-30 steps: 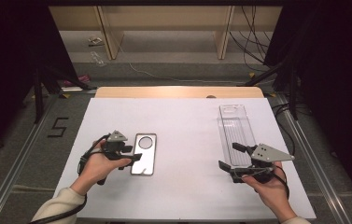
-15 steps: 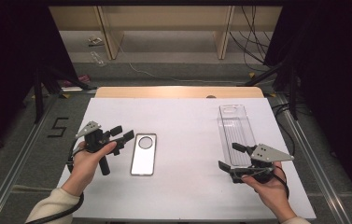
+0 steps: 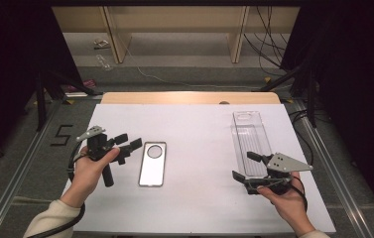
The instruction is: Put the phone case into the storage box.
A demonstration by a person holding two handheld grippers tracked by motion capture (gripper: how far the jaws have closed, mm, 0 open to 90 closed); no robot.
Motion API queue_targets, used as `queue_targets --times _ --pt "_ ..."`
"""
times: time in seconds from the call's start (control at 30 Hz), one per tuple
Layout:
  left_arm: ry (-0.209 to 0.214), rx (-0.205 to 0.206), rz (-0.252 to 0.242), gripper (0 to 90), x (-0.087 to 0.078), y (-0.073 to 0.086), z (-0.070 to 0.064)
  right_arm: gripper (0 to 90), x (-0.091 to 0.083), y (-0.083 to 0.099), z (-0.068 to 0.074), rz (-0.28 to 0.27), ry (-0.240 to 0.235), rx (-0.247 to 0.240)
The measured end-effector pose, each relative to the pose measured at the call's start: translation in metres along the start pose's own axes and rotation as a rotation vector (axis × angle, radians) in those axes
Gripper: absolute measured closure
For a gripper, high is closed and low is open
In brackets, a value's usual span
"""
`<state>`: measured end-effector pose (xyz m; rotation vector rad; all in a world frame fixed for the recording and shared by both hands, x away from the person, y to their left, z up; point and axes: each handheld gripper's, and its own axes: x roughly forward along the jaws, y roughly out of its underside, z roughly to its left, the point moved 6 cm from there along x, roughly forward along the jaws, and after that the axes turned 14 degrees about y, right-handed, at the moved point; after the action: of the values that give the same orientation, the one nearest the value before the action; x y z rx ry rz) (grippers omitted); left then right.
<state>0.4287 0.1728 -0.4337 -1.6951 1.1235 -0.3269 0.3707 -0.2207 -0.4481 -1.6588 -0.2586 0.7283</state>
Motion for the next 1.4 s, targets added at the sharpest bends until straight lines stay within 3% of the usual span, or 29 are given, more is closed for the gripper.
queue_targets --times 0.1,0.2,0.37,0.43,0.57,0.77,1.07,1.4 --pt "-0.017 0.081 0.146 16.0 0.005 0.005 -0.007 15.9 0.000 0.000 0.000 0.001 0.001 0.000" --pt "-0.028 0.205 0.247 15.6 0.009 0.007 -0.014 15.8 0.000 0.000 0.000 0.001 0.003 0.000" --pt "0.022 0.328 0.408 15.6 0.015 0.017 -0.024 15.8 -0.001 -0.001 0.000 0.000 0.007 0.000" --pt "0.065 0.368 0.466 16.4 0.017 0.022 -0.027 15.9 -0.001 -0.001 0.000 -0.001 0.008 0.000" --pt "0.111 0.456 0.540 17.9 0.022 0.029 -0.030 15.8 -0.001 0.000 0.000 0.001 0.008 0.002" --pt "0.114 0.599 0.704 19.3 0.033 0.048 -0.032 15.8 -0.001 0.000 0.000 0.002 0.007 0.003" --pt "0.094 0.759 0.884 20.3 0.044 0.065 -0.028 15.8 0.000 0.000 0.000 0.003 0.004 0.005" --pt "0.087 0.834 0.972 17.8 0.051 0.076 -0.023 15.9 0.000 0.000 0.000 0.003 0.003 0.006"
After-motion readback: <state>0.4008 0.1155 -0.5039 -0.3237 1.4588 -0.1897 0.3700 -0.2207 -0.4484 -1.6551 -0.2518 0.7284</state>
